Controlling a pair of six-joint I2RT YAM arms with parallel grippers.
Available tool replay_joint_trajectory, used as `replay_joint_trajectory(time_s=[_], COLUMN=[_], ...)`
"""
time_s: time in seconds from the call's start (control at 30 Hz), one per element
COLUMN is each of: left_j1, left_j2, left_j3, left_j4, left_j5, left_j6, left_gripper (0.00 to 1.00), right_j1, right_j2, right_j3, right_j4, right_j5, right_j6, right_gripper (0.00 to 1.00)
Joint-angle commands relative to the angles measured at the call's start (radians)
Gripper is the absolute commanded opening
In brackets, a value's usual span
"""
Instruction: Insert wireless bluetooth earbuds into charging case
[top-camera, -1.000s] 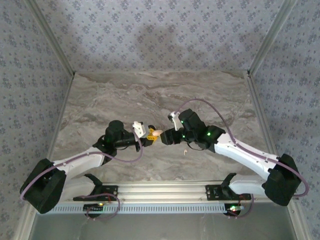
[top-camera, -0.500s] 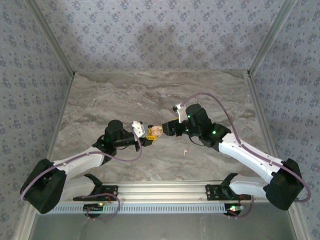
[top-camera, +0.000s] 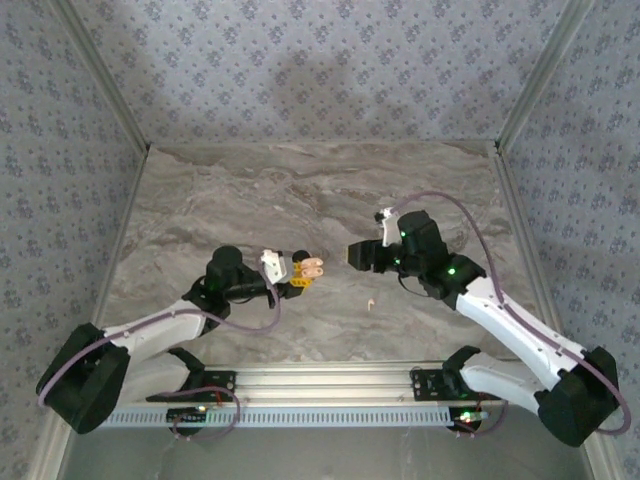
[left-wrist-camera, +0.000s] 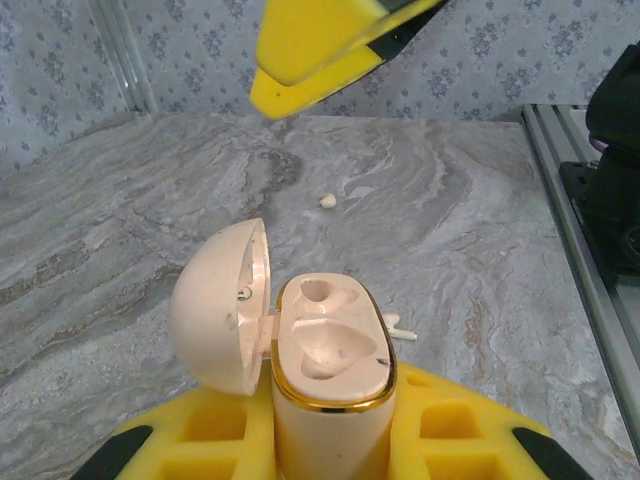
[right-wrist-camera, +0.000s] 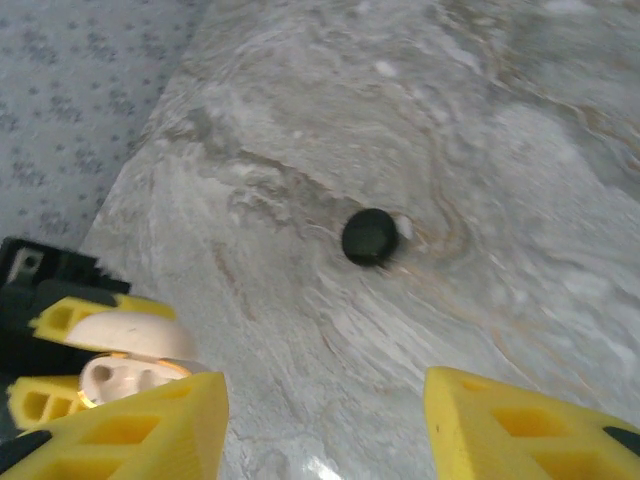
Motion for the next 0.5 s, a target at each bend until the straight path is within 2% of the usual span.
replay_joint_trajectory(time_s=[0.0,0.2,0.47], left_j1=[-0.007,-0.012,-0.011], left_j2=[-0.036,-0.074,-0.082], left_j3=[-0.018,-0.029,-0.038], left_j4=[0.072,0.061,0.054], left_j5=[0.015,-0.006,-0.028], left_j6=[0.038,0.064,0.079], left_gripper=[0.07,0.07,0.06], right_j1=[-0.046,-0.066,-0.064], right_j2=[0.000,0.101,0.293], right_j3=[-0.029,-0.015,0.051], right_j4=[-0.258,-0.495,-0.521], right_j5=[-0.040,-0.008,0.025], right_j6=[0.138,0.217,0.200], right_gripper=[0.55,0.54,0.54])
